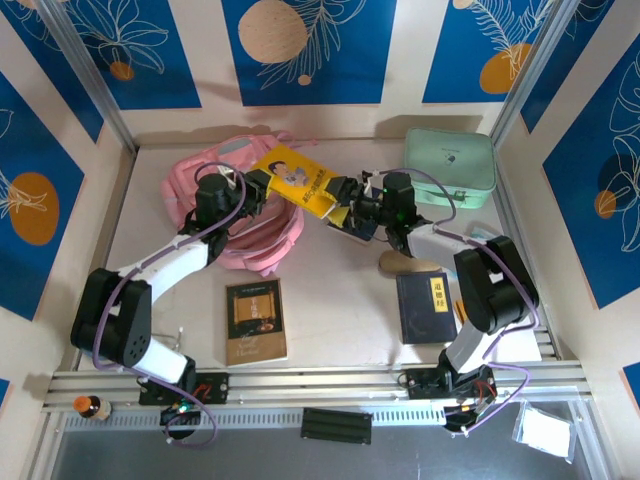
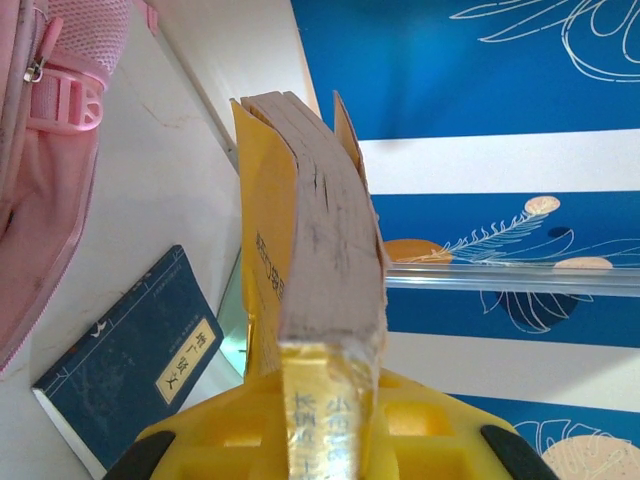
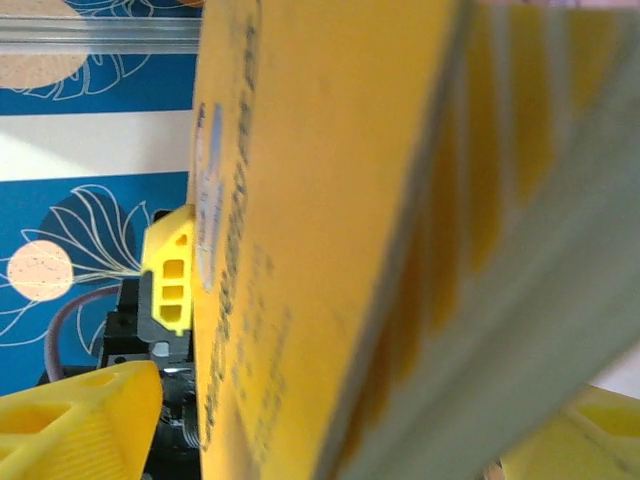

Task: Pack the student bag
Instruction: Pass the book, then open the student bag at the center of the table.

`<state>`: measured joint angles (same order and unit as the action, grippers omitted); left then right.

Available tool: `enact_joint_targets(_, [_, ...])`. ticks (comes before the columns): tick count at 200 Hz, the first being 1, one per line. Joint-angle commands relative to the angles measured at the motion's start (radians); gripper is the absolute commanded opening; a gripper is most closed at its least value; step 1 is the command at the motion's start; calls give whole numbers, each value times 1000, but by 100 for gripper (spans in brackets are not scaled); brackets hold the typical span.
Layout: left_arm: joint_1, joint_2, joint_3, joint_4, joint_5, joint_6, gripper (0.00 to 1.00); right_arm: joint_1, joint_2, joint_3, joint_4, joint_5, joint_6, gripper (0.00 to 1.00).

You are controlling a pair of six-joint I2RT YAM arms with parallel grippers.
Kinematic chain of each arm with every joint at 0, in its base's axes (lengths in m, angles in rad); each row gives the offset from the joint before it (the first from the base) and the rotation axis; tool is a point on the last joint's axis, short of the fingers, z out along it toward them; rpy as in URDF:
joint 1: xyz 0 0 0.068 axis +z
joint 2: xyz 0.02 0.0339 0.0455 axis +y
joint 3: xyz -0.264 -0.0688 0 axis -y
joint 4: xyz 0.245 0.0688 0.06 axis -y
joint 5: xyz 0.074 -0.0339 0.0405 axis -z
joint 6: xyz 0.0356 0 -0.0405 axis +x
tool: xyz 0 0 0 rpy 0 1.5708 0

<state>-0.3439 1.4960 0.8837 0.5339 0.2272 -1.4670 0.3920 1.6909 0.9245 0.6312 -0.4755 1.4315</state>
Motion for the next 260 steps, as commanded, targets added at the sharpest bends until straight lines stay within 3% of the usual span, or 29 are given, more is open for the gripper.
enact_joint_targets(1, [9, -1, 40, 69, -9, -20, 0, 18, 49, 24, 120, 9, 99, 77])
enact_joint_targets(24, [18, -1, 25, 65, -18, -15, 0, 21, 56, -11, 203, 53, 149, 68])
enact_joint_targets(68, [27, -25, 14, 26, -27, 17, 0, 12, 25, -52, 198, 73, 139, 56])
enact_joint_targets(129, [37, -47, 15, -86, -11, 84, 0, 8, 5, -44, 172, 69, 106, 21])
enact_joint_targets(161, [77, -85, -27, -213, -15, 256, 40, -3, -62, -53, 39, 106, -8, 5])
enact_joint_targets(190, [128, -144, -93, -355, -30, 474, 66, -26, -129, -52, -56, 119, -121, 2])
enact_joint_targets(220, [140, -209, -60, -593, -86, 814, 95, -47, -202, -41, -204, 164, -228, 1])
enact_joint_targets(228, [139, -213, -32, -662, -105, 902, 100, -50, -217, -32, -243, 177, -255, 1])
enact_joint_targets(260, [136, -173, 103, -864, -81, 1170, 100, -51, -255, 3, -363, 231, -334, 0])
